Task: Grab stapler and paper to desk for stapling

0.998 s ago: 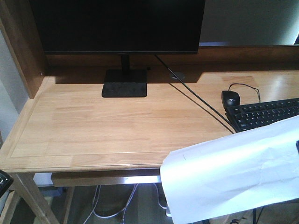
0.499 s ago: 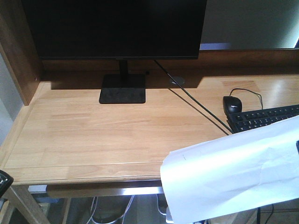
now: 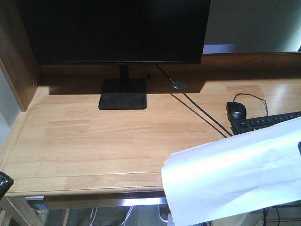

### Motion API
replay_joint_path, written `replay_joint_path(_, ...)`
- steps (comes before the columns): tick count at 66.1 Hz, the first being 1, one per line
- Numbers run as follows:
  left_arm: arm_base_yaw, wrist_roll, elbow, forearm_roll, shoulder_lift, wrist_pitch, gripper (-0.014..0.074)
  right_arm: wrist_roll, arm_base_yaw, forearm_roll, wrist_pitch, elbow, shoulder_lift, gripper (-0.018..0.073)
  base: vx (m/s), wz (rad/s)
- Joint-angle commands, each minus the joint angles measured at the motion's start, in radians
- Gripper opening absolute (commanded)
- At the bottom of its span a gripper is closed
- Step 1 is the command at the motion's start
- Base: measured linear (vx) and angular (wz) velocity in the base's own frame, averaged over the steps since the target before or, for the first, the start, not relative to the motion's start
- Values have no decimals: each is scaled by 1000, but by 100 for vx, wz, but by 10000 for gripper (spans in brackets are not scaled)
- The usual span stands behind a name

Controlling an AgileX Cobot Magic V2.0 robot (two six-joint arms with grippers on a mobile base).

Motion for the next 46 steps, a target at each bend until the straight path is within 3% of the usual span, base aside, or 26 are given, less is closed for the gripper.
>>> replay_joint_path(1,0,-3,-30,0,10,-118,-7,-5,2,17,-59,3,4,-5,4,0)
replay_joint_path(46,0,-3,-30,0,10,-118,-7,-5,2,17,-59,3,4,-5,3,0)
